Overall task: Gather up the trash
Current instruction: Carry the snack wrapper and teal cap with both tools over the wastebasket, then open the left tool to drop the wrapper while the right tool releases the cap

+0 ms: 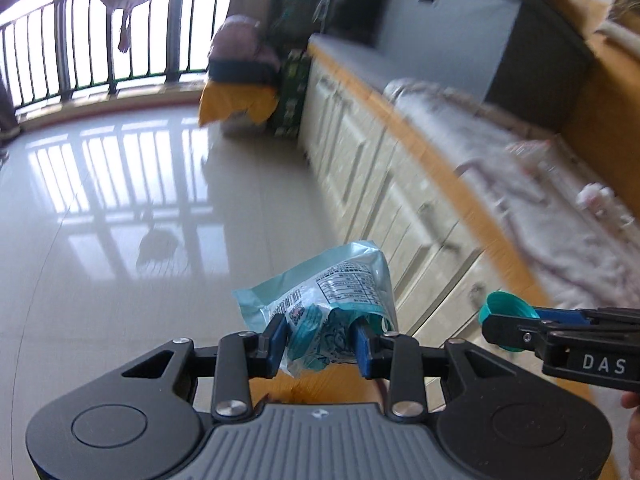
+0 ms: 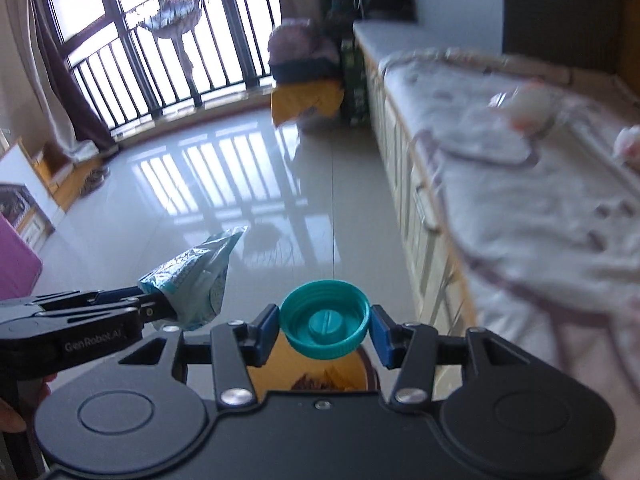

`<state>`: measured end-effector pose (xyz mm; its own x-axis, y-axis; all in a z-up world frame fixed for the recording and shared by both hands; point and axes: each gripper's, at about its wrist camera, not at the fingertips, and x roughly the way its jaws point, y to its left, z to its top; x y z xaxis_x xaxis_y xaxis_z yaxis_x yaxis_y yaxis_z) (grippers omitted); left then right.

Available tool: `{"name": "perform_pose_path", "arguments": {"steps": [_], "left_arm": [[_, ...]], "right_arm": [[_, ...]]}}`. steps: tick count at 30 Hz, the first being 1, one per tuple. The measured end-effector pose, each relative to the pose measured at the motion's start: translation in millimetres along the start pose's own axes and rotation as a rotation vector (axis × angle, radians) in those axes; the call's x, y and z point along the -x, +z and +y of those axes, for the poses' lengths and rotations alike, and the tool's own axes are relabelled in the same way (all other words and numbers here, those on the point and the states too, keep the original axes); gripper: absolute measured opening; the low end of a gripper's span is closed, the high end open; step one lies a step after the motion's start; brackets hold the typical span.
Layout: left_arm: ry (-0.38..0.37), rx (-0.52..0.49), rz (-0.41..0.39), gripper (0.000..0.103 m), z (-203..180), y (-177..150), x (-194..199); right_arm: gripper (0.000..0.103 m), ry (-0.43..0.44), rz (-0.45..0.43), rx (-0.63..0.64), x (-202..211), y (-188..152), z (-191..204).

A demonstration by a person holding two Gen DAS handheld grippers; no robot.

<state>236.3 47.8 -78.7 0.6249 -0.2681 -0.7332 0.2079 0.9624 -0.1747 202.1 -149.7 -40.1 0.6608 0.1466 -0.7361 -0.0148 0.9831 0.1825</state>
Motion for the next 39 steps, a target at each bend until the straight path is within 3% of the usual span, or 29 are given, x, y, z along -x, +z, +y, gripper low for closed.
{"name": "perform_pose_path", "arguments": {"steps": [13, 19, 28, 39], "left_arm": [[0.043, 0.109, 0.234, 0.036, 52.8, -66.7, -99.6], [0.086, 0.109, 0.304, 0.036, 71.2, -69.6, -138.7], [0.047, 0.065, 0.371, 0.036, 63.7, -66.9, -176.9], [0.043, 0.089, 0.420, 0.037, 65.4, -83.0, -191.6]], "right_arm": [[0.050, -0.002, 0.257, 0.021, -121.8, -21.9, 8.1], [0.050, -0.032, 0.356, 0.039, -171.1, -33.5, 4.1], [0.050, 0.041, 0.485, -0.065, -203.0, -55.9, -7.5], [0.051, 0.103, 0.556, -0.059, -214.2, -63.2, 1.5]]}}
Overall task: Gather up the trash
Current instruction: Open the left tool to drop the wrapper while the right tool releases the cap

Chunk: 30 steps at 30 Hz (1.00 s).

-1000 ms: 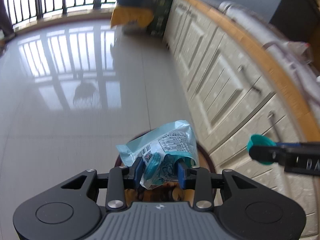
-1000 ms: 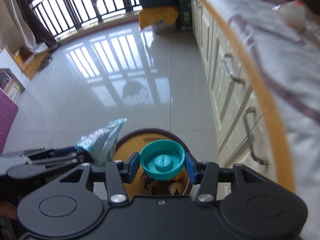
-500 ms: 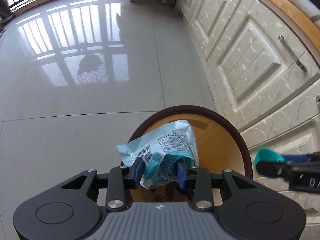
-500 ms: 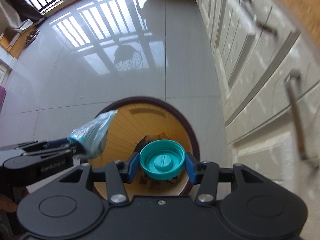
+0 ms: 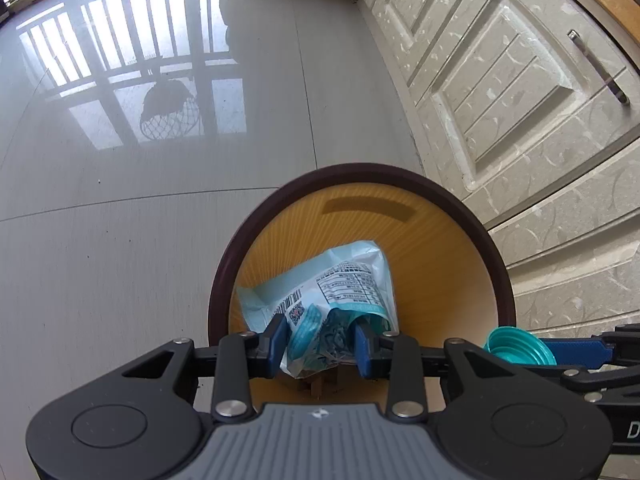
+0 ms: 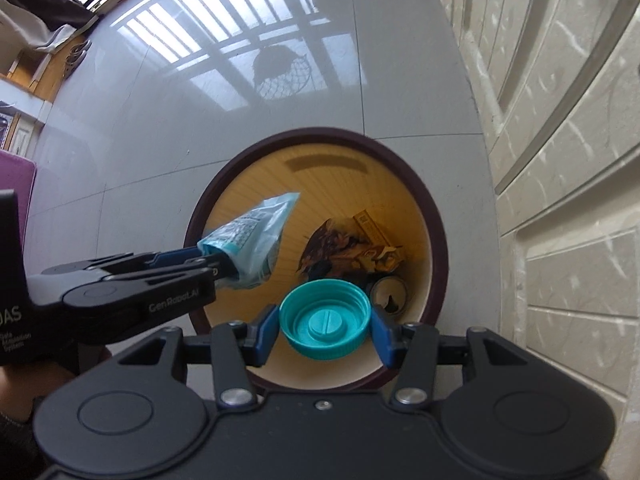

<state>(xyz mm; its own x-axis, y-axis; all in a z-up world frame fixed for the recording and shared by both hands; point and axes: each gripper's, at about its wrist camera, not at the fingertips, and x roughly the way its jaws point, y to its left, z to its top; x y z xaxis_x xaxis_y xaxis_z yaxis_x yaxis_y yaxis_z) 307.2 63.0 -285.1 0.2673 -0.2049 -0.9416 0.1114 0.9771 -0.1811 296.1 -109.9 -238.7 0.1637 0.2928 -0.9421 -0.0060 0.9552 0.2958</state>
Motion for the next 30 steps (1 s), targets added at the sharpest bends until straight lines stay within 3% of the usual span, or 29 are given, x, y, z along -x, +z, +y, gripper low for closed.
{"name": "perform_pose_path", "arguments": {"steps": [4, 8, 18, 30], "left_arm": [[0.006, 0.014, -0.007, 0.042, 2.5, 0.2, 2.0], [0.012, 0.010, -0.013, 0.052, 3.1, 1.0, 6.2], [0.041, -0.019, 0.007, 0.053, 2.7, -1.2, 14.3], [0.084, -0.026, 0.027, 0.063, 8.2, -4.8, 41.1]], "right_arm": [[0.051, 0.013, 0.011, -0.008, -1.1, -1.6, -4.0], [0.060, 0.035, 0.027, -0.017, -4.2, -2.8, -6.3], [0.062, 0.003, 0.058, 0.041, -4.0, -8.4, -0.6], [0.084, -0.050, 0.008, 0.084, 14.1, -14.5, 0.5]]}}
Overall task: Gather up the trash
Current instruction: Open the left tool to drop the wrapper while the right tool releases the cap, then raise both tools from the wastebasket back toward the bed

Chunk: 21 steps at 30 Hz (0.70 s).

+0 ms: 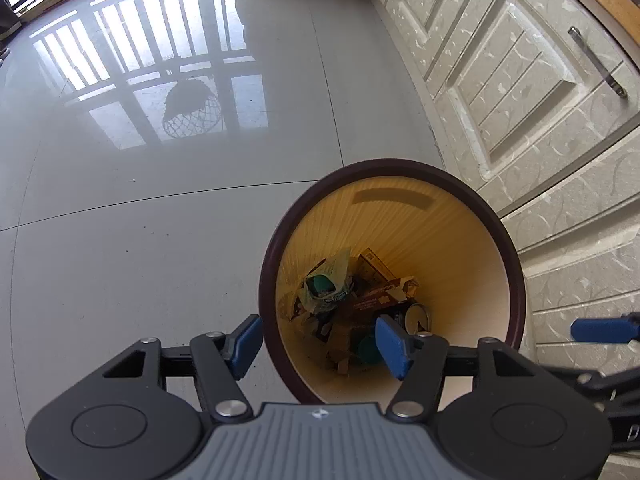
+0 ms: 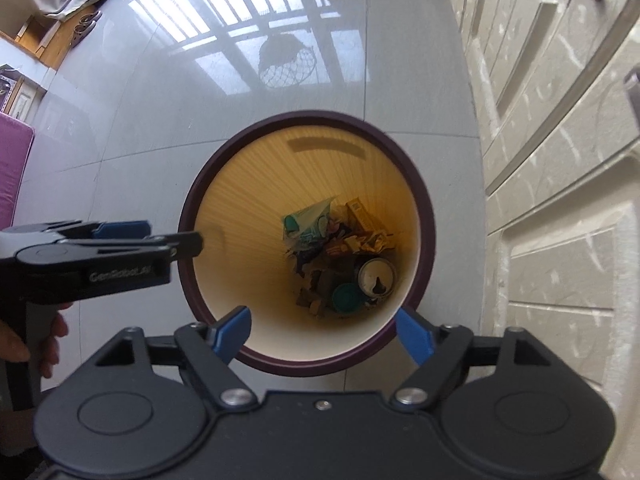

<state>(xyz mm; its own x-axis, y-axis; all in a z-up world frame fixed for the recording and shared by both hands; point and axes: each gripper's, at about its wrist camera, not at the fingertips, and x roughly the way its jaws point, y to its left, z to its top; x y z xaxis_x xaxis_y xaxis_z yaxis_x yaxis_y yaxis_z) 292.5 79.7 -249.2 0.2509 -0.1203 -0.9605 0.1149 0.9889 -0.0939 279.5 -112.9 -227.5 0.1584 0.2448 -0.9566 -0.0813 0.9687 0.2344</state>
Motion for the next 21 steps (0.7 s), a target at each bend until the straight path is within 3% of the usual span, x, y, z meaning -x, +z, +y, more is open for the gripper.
{"name": "perform_pose_path", "arguments": {"steps": [11, 21], "left_arm": [[0.042, 0.021, -0.016, 0.084, 3.6, -10.9, 37.5], [0.072, 0.052, -0.058, 0.099, 6.7, -30.6, 76.3]], "right_arm": [[0.101, -0.055, -0.067, 0.019, 27.8, -10.6, 2.9], [0.103, -0.045, -0.141, 0.005, 61.8, -23.7, 2.8]]}}
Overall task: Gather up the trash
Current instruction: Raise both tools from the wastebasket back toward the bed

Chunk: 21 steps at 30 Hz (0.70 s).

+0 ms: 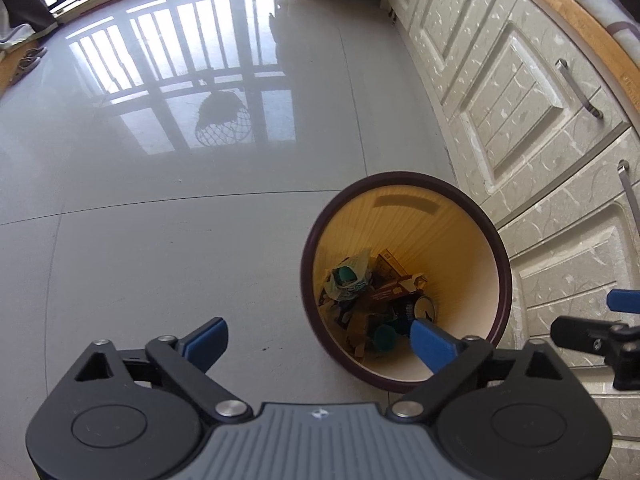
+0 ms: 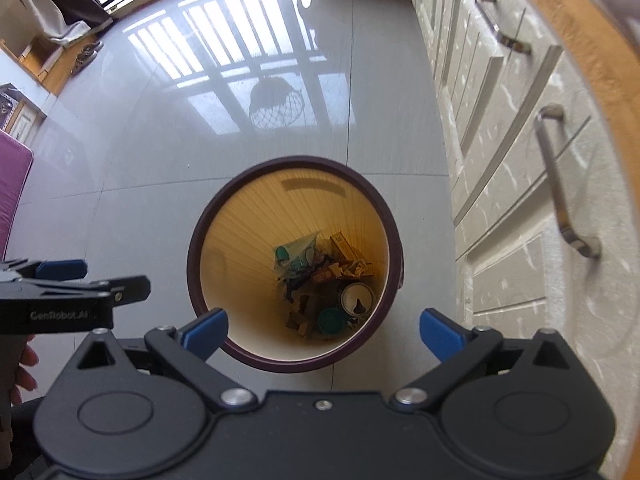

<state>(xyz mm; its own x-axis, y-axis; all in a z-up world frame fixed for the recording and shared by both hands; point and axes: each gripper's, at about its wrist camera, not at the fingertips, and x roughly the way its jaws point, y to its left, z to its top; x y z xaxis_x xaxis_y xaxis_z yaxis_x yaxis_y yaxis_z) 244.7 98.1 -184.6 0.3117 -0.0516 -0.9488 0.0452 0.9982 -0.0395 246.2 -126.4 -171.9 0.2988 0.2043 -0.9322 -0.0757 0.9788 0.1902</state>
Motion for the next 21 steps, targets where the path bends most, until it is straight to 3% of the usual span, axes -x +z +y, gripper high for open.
{"name": "perform_pose_path", "arguments": {"steps": [2, 21], "left_arm": [[0.009, 0.000, -0.015, 0.103, 1.0, -3.3, 9.3], [0.054, -0.009, -0.165, 0.103, -6.7, -15.1, 107.4]], "right_arm": [[0.103, -0.008, -0.014, 0.007, 6.3, -1.6, 1.5], [0.103, -0.056, -0.203, 0.056, 102.1, -11.3, 8.6]]}}
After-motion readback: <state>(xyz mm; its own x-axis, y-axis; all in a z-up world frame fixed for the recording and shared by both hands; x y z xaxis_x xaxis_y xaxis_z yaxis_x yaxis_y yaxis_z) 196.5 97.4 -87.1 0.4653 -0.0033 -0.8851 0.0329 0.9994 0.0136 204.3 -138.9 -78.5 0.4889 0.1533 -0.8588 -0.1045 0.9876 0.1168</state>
